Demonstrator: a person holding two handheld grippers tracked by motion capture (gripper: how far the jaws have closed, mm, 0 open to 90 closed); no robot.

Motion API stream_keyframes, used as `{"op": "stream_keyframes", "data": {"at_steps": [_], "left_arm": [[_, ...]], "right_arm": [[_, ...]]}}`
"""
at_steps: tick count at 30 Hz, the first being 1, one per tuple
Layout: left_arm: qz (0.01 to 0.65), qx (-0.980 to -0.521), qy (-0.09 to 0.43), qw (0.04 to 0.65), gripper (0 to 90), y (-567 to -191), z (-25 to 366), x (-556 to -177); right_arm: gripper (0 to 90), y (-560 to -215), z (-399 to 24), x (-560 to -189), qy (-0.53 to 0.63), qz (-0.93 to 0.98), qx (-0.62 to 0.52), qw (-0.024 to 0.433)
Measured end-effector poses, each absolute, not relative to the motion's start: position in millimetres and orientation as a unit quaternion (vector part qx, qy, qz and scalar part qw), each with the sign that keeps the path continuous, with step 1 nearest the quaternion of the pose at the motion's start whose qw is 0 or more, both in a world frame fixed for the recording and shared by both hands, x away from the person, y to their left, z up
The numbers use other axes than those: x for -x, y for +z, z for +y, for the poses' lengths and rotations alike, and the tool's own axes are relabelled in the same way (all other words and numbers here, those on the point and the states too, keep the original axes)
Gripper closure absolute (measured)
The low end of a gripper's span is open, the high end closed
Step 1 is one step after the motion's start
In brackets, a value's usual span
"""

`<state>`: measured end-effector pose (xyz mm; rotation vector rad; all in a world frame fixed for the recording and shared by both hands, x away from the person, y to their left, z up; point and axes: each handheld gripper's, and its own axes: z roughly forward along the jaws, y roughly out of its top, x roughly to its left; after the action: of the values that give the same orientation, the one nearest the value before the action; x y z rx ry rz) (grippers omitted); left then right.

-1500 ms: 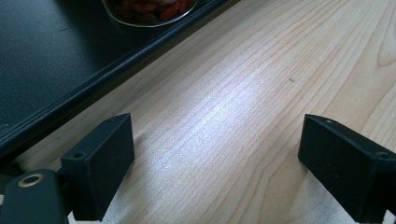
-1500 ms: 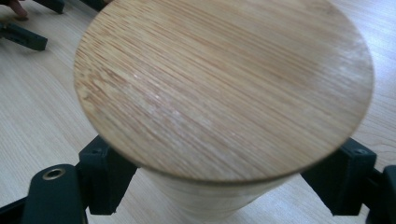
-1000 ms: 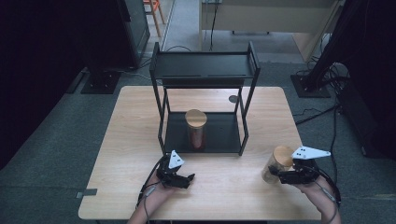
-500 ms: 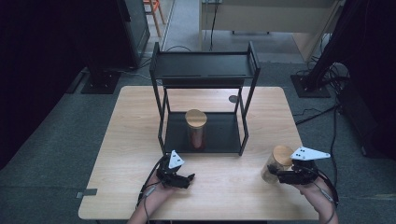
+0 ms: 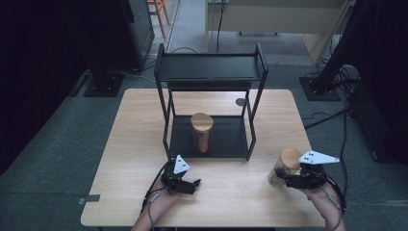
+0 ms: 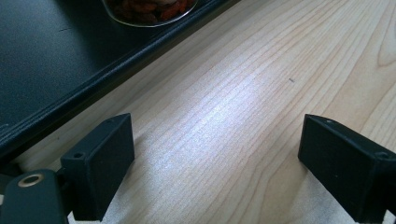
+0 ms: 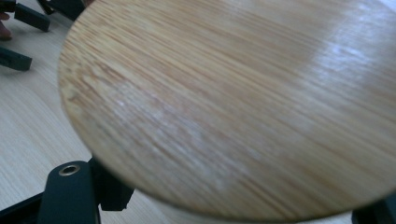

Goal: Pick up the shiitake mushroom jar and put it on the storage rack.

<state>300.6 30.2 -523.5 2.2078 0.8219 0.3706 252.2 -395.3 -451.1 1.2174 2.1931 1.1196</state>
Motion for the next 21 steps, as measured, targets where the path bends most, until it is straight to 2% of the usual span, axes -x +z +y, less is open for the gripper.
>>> {"op": "stream_keyframes", "data": {"at_steps": [21], "left_arm": [[0.320,-0.860,0.144,0.370,11.0,-524,30,-301]], "right_arm": [[24.7,-447,-384,-253,0.396,0.768,-0.454,0.216]]}}
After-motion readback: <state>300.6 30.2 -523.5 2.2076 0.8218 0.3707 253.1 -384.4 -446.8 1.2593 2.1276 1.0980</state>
